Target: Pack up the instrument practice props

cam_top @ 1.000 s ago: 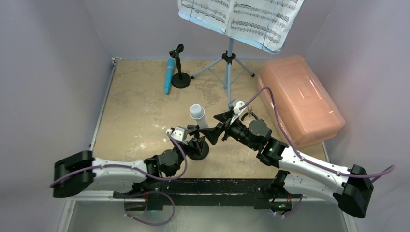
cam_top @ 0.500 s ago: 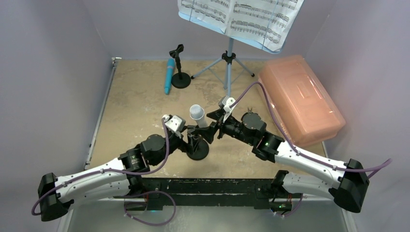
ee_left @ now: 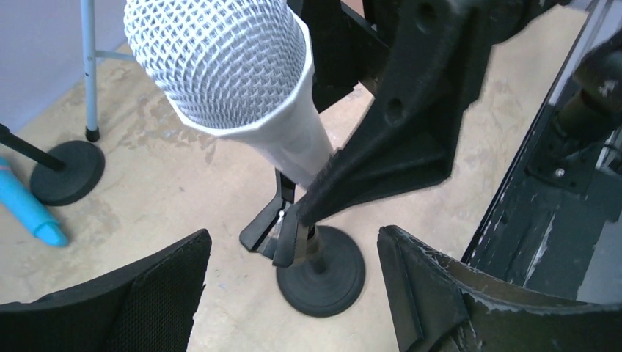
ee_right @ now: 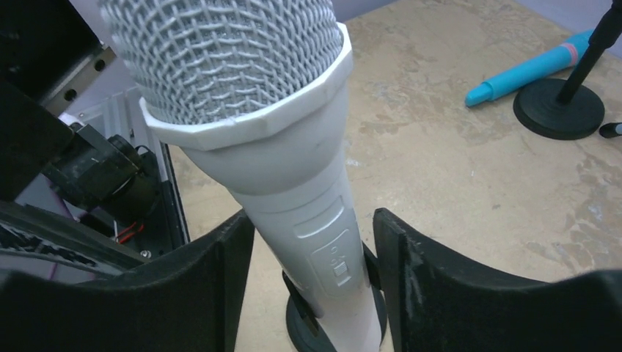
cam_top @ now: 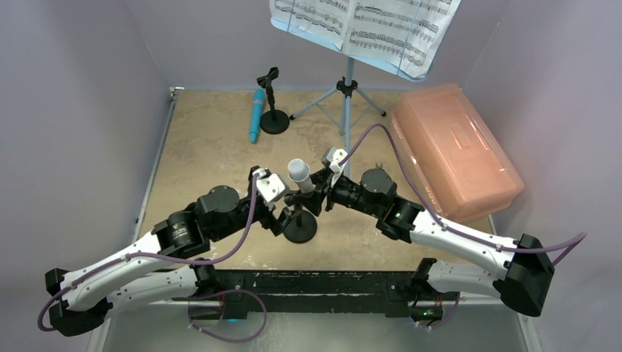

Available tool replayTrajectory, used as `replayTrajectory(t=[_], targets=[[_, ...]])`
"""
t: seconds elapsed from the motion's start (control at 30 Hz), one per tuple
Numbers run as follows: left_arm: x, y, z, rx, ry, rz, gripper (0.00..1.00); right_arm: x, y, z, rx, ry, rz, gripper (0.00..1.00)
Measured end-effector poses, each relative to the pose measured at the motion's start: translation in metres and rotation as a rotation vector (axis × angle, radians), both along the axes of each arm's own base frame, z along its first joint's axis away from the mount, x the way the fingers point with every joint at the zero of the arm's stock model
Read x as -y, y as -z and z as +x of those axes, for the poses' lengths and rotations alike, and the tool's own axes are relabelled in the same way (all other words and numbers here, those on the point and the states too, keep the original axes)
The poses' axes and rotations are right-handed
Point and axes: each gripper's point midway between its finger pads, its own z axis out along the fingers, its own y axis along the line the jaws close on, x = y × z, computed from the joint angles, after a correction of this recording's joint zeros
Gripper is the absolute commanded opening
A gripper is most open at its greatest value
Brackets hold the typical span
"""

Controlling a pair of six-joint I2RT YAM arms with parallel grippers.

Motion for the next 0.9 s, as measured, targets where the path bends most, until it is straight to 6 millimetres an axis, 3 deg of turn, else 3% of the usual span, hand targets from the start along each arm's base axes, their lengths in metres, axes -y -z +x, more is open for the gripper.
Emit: replayTrajectory(t=[0.23,0.43,0.5,0.6,0.9], targets=[[-0.012,-0.002,0.000,0.085,0.069,0.066,0.82,-0.001,0.001,0.001,0.028,-0.010,-0.011,0.39],[-0.028,0.032,0.037,0.014,0.049,0.136,0.79,0.001,0.001,0.000,0.049,-0.014,-0.019,0.19],[-0.027,0.040,0.041,-0.019,0.085,0.130,0.79,0.002,0.001,0.000,0.053,-0.012,-0.019,0.15],[-0.025,0.042,0.041,-0.041,0.139,0.111,0.79,0.003,0.001,-0.001,0.057,-0.014,-0.020,0.10],[-0.018,0.045,0.031,-0.079,0.301,0.065,0.75,0.003,0.001,-0.009,0.084,-0.055,-0.021,0.10]])
